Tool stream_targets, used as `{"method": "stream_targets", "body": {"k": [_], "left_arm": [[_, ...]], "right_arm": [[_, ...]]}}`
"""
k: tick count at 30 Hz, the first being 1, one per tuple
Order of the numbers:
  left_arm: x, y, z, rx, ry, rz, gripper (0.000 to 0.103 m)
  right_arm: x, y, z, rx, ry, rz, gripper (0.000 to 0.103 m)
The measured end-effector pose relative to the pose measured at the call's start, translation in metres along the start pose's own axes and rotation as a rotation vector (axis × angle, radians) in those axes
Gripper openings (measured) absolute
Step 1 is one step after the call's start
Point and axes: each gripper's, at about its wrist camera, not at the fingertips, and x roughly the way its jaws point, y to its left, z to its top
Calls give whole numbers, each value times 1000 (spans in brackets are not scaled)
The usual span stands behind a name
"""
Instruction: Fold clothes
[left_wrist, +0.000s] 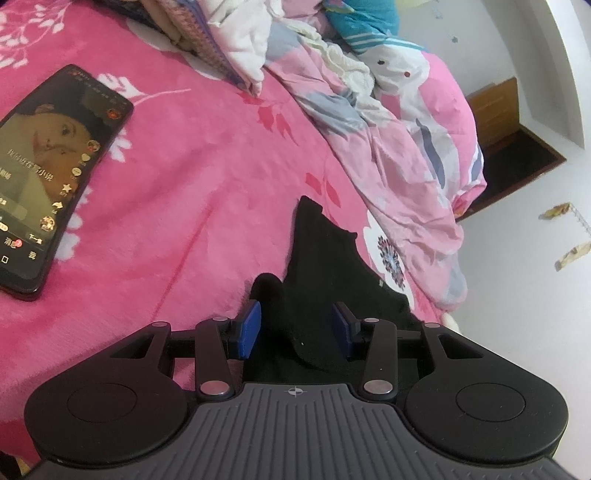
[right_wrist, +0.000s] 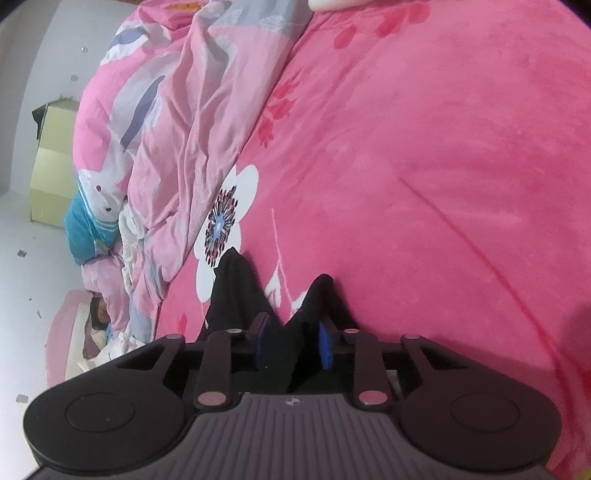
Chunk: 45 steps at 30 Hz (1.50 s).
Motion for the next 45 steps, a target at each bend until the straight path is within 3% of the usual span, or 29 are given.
{"method": "stream_targets", "body": {"k": [5,17,22,26,28,32,34,45], "left_arm": [[1,8,6,-59,10,-16,41],[12,5,8,-111,76,-66,41],[20,3,6,-110,98,-45,41],[27,-3,6,-45,110,32,41],[30,-11,5,18,109,83,38],[31,-27,5,115,73,104,12],[29,-35,8,156,42,108,7],[42,-44,54,80,-68,80,5]], "right_arm": [[6,1,0,-9,8,2,16],[12,6,2,-17,13,-9,15],[15,4,2,-5,10,-4,15],[17,3,2,-6,10,-3,15],[18,3,2,-9,7,9,15],[15,9,2,-47,-20,39,4],[10,17,3,-90,-45,42,3],[13,69,33,-187,-109,74,3]]}}
